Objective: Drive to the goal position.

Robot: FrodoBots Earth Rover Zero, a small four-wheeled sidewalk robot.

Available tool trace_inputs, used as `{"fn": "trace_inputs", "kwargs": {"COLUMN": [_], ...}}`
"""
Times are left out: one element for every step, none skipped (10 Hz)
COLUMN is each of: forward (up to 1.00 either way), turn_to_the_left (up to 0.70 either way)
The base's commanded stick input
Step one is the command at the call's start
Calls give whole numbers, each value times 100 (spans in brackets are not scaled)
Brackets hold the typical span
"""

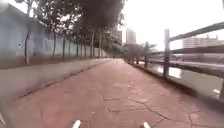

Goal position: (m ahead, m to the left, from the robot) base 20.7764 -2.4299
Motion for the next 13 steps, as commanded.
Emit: {"fn": "trace_inputs", "kwargs": {"forward": [70, 70, 70, 70, 70, 70, 70, 70, 70, 70, 70, 70, 70], "turn_to_the_left": [0, 0, 0, 0, 0, 0, 0, 0, 0, 0, 0, 0, 0]}}
